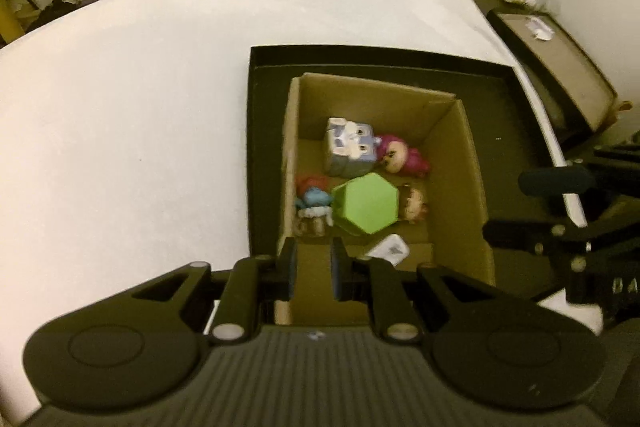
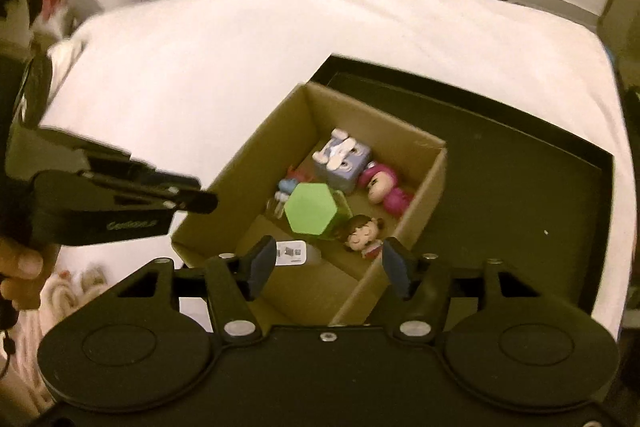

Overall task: Organize rigid objects
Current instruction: 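Lower the box onto the tray with the left gripper and release it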

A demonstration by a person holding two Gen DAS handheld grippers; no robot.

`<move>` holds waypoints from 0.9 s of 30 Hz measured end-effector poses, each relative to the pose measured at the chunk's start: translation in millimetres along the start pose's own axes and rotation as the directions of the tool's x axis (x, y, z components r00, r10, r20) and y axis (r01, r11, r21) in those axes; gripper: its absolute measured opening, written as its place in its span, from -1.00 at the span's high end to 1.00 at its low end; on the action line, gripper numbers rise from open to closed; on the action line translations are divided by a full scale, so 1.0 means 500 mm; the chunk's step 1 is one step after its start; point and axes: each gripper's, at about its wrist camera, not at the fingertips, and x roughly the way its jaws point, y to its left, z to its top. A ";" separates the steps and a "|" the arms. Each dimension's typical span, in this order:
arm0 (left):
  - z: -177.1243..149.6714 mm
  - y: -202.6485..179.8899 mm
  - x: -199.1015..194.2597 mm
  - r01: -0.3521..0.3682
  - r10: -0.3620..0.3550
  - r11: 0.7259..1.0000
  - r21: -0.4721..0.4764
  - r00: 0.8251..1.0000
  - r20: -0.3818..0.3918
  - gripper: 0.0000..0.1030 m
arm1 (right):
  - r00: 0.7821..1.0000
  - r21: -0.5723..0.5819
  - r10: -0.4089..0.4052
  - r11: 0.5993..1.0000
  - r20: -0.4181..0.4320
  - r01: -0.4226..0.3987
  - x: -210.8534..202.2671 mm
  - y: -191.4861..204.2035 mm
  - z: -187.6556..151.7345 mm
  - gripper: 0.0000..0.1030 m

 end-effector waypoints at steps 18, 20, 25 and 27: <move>-0.071 -0.059 -0.184 0.052 -0.057 0.998 0.034 0.987 0.150 -0.16 | 0.966 0.224 -0.091 0.974 0.243 0.035 -0.190 -0.053 -0.140 -0.71; -0.080 -0.060 -0.203 0.060 -0.065 0.998 0.032 0.983 0.174 -0.27 | 0.960 0.237 -0.104 0.971 0.260 0.041 -0.205 -0.050 -0.152 -0.81; -0.109 -0.058 -0.253 0.051 -0.058 0.998 0.038 0.971 0.234 -0.50 | 0.947 0.260 -0.126 0.965 0.296 0.047 -0.242 -0.043 -0.177 -1.00; -0.121 -0.057 -0.273 0.055 -0.062 0.998 0.036 0.965 0.254 -0.60 | 0.942 0.262 -0.134 0.964 0.307 0.052 -0.257 -0.040 -0.185 -1.00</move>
